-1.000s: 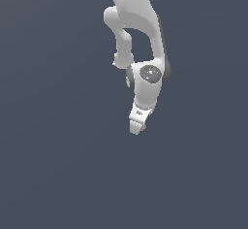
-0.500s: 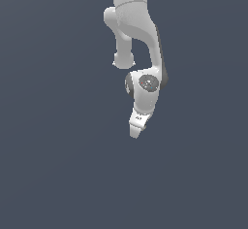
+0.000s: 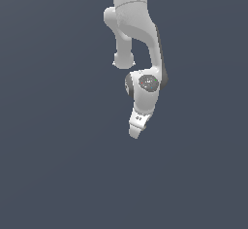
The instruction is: Pick up the object and move it to a goal position.
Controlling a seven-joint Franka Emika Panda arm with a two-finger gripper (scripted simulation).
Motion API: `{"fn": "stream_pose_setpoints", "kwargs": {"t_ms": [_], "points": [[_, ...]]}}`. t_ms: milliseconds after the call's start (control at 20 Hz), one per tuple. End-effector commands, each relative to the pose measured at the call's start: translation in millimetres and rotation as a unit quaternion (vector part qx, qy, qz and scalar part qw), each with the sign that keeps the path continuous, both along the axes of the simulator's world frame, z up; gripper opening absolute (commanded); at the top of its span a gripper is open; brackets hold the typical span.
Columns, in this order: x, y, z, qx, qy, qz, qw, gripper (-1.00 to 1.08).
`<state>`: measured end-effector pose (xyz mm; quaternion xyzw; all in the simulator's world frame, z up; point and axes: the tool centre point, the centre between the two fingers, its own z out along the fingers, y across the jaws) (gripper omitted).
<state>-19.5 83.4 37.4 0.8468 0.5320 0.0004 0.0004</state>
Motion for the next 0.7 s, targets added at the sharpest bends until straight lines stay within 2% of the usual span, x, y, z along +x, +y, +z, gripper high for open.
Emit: {"fn": "stream_pose_setpoints", "kwargs": {"t_ms": [0, 350, 650], "points": [[0, 0, 0, 0.000, 0.000, 0.000, 1.0000, -1.00], [-3, 2, 12, 0.000, 0.000, 0.000, 1.0000, -1.00], [-12, 8, 40, -0.001, 0.000, 0.000, 1.0000, -1.00]]}}
